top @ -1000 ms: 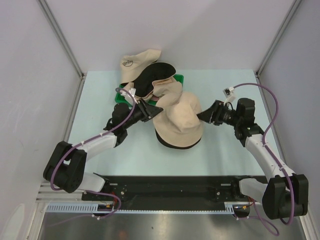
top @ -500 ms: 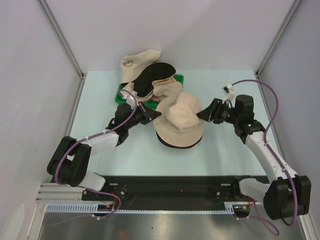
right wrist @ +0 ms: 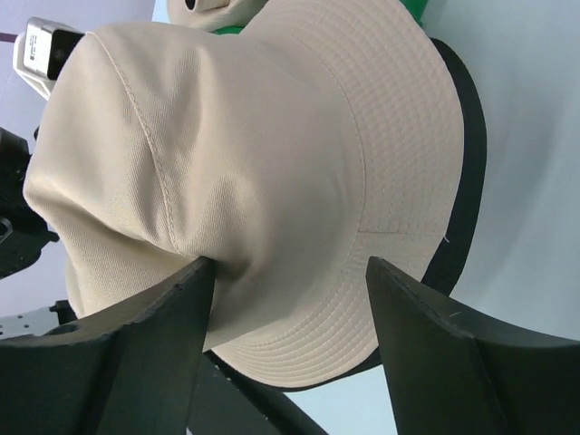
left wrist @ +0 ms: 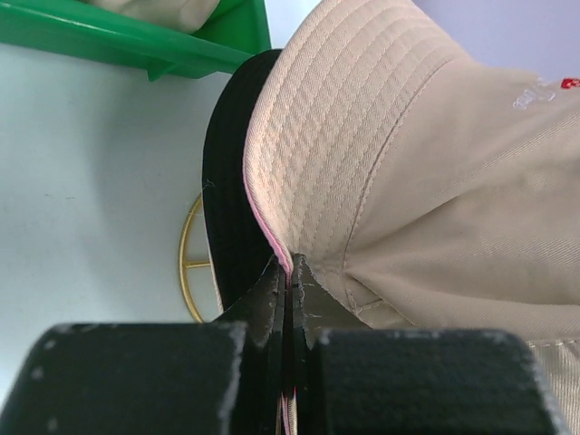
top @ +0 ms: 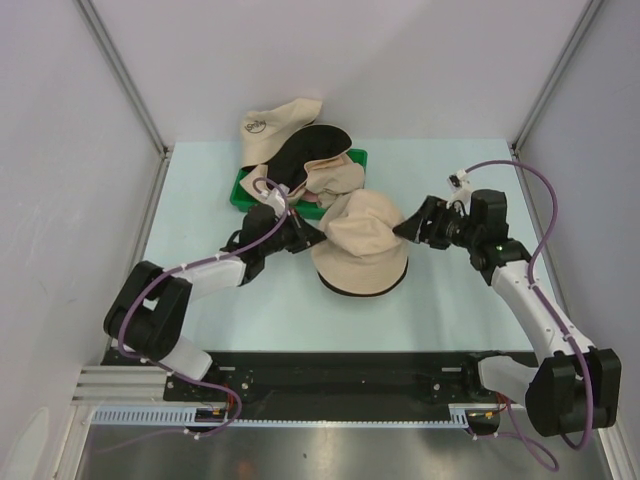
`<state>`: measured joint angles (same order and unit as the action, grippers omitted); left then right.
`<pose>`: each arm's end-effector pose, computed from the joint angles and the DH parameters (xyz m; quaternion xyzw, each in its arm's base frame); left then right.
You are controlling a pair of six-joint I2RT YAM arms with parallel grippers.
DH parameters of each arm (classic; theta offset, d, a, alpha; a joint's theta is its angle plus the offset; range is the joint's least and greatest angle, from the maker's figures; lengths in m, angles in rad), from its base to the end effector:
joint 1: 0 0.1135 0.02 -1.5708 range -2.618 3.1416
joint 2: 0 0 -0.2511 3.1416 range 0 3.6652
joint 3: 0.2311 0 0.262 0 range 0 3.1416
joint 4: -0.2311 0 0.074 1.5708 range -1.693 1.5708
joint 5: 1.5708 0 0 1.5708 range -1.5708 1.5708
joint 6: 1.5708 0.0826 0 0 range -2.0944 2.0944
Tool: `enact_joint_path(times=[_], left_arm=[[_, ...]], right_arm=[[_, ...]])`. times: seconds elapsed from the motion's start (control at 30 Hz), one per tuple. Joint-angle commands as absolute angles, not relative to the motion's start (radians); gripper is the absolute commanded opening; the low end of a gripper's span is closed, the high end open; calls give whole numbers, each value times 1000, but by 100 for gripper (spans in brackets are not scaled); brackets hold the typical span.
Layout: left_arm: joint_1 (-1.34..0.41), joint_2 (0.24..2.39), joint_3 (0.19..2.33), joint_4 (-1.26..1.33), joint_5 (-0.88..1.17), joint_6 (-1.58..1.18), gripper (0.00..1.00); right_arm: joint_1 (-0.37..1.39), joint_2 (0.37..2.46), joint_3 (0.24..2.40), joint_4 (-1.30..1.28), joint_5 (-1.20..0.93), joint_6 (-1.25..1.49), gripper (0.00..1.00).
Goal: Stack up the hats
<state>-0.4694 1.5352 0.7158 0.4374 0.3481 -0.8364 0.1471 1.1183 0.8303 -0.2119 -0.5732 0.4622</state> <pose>0.3170 -0.1924 0.1625 -0.0535 0.8200 -0.4490 0.3510 0.2879 0.0879 0.2557 -0.0130 0.8374 0.3787 0.3940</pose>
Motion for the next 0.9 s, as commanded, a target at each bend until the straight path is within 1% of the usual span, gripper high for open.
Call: enact_joint_path(times=[0.0,0.1,0.23,0.33,0.47,0.6,0.63,0.87], left_arm=[[-477,1516,733,319,310,-740,0],[-476,1491,761,295,305,-697,0],[-474,1522,817,261,334,-650,0],[-472,1551,847,256,354,-624,0],[-472,1580,862,261,336,-594,0],[-472,1629,928,235,342,-548,0],[-472,1634,937,233,348,-548,1],[-471,1638,973,203,350,-518,0]], right_arm=[[75,1079,835,-217,-589,495,77],[-23,1040,844,-183,-649,540,82],[-98,1074,844,-160,-750,531,83],[-101,1110,809,-83,-827,561,82],[-100,1176,723,147,-893,638,82],[-98,1271,658,311,-936,710,82],[-97,1305,650,380,-959,722,82],[-51,1393,650,555,-1026,782,82]])
